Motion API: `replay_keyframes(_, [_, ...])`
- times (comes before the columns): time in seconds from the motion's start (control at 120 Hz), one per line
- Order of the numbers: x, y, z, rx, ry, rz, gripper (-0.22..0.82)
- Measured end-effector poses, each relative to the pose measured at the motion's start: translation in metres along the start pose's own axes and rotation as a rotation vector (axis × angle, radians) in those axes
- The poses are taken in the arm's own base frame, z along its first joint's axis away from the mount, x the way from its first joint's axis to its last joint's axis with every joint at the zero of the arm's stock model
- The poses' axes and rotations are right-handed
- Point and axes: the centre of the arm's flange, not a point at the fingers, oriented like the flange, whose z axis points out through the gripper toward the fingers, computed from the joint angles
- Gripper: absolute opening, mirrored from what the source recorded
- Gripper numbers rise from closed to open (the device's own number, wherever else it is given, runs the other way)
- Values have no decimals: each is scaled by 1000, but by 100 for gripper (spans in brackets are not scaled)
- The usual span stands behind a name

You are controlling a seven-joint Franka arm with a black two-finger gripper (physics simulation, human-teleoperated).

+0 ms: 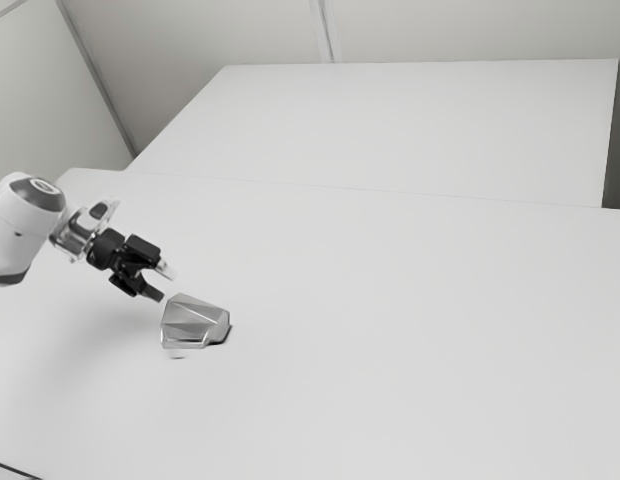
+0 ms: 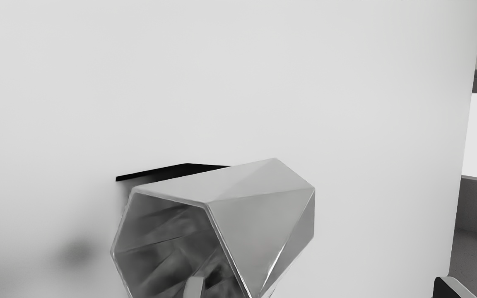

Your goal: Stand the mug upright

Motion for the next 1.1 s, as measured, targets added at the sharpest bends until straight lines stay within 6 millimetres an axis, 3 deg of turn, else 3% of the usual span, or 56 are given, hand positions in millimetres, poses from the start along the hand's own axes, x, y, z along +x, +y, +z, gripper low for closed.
replay_keyframes(0.442, [-1, -26, 40, -163, 2, -3, 60])
replay_keyframes(0.6, [-4, -28, 40, -189, 0, 7, 19])
replay_keyframes(0.708, [-6, -27, 40, -197, -1, 16, 1])
replay_keyframes(0.942, [-6, -19, 35, -201, 5, 44, -13])
replay_keyframes(1.1, [-11, 6, 18, -188, 29, 84, -16])
